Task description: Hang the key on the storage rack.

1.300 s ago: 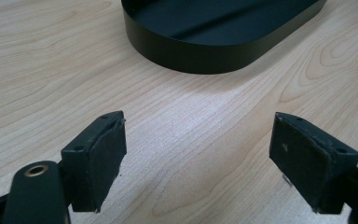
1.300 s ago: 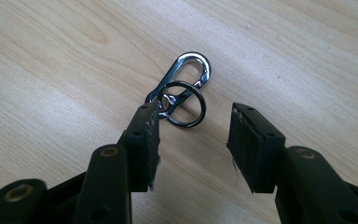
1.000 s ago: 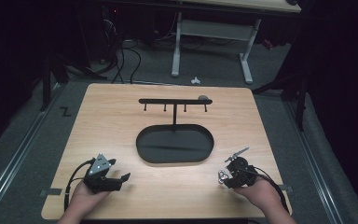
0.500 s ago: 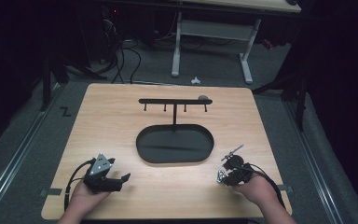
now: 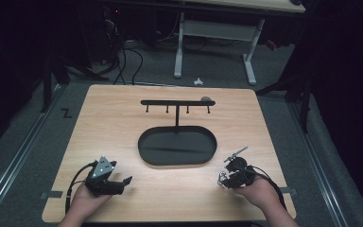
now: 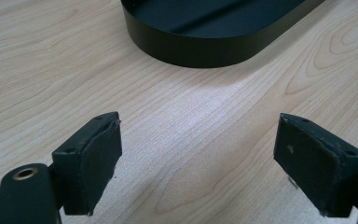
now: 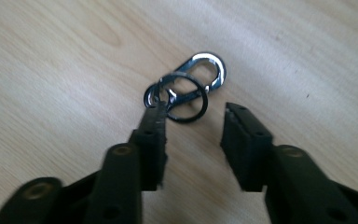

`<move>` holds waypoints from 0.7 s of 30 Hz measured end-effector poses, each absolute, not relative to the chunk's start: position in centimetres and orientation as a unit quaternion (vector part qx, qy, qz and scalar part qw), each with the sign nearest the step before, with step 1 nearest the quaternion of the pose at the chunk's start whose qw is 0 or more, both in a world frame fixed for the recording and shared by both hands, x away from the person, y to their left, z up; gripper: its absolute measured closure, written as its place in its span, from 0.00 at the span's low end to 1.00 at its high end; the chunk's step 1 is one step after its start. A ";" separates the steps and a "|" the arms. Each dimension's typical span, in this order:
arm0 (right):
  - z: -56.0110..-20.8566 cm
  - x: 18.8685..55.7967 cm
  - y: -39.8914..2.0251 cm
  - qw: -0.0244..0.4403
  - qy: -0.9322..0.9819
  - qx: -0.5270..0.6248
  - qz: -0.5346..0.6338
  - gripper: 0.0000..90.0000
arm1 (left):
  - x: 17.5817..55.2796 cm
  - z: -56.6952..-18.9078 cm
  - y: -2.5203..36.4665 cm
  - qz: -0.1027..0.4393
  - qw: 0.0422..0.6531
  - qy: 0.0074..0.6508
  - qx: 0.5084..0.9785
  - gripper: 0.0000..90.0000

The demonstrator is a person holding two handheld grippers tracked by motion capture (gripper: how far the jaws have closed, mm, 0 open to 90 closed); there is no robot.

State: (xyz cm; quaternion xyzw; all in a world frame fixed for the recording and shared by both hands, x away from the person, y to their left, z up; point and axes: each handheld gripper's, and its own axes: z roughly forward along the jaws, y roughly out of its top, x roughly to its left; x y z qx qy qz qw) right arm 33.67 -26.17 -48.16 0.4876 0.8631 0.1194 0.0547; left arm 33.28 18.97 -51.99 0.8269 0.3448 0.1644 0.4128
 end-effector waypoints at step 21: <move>-48.8 33.7 -24.8 0.049 0.876 0.464 0.120 0.99 | 33.5 -52.1 19.1 0.170 0.409 0.346 0.827 0.18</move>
